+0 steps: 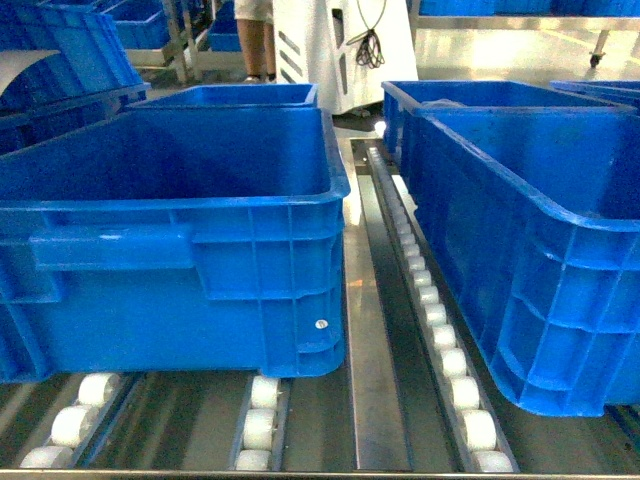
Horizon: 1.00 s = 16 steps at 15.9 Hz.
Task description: Sort blue parts and orange caps into right shelf containers
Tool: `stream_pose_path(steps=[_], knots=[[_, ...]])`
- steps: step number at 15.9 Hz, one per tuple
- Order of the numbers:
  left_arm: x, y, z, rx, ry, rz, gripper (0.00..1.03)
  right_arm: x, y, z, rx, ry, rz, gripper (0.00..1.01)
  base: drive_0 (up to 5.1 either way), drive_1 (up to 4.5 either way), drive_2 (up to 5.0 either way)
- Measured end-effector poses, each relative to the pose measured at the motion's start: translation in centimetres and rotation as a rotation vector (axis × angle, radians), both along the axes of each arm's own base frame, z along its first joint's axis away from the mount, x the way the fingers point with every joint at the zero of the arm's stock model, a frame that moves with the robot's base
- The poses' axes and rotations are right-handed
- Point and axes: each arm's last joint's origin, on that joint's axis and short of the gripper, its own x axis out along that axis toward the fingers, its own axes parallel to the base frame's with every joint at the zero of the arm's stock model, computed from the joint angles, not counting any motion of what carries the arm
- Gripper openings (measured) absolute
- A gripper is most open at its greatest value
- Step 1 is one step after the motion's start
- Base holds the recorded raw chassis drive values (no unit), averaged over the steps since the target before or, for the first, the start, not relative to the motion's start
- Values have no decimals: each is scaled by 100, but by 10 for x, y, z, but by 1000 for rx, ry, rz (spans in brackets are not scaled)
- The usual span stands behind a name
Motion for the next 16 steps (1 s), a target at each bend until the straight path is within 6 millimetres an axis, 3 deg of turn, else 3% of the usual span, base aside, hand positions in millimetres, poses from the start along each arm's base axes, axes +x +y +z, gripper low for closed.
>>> stream_pose_path(steps=[1,4,9,12,16], knots=[[-12,3,-5,1,-1,6,2,-11,0,-4,2,-2,-1,1,0,0,0],[-46,18,-18,1,2,14,2,-40,0,-15,3,5,0,1,0,0,0],[-86,17,-29,2,1,5,2,-74,0,-26,3,-13,0,1,0,0,0],[-96,17,-36,2,-31,6,2,-83,0,-40,3,33,0,1,0,0,0],[-103,17,-47,2,33,5,2,-89,0,-33,4,-6,0,1,0,0,0]])
